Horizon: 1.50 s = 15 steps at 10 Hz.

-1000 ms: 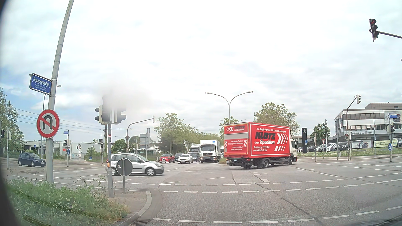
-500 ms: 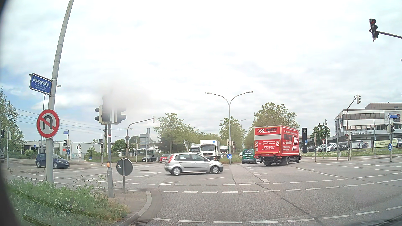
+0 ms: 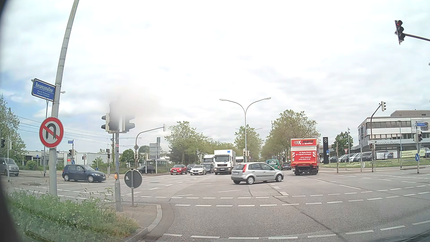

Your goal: Follow the waypoints while adhering to traffic rules and regulations

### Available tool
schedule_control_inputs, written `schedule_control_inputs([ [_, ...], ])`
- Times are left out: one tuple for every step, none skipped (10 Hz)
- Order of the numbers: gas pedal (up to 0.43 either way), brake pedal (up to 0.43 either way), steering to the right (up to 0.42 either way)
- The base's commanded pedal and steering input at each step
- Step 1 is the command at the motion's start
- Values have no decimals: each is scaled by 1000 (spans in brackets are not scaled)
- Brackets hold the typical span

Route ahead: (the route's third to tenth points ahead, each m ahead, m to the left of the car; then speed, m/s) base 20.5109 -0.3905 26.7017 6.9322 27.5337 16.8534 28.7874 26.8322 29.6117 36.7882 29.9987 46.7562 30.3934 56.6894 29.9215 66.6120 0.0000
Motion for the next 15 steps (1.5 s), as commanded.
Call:
schedule_control_inputs([
  [0, 280, -6],
  [0, 280, -6],
  [0, 280, -6],
  [0, 280, -6],
  [0, 280, -6],
  [0, 280, -6],
  [0, 287, -6],
  [0, 280, -6],
  [0, 280, -6],
  [0, 280, -5],
  [0, 280, -6],
  [0, 280, -6],
  [0, 280, -6],
  [0, 280, -6],
  [0, 287, -6],
])
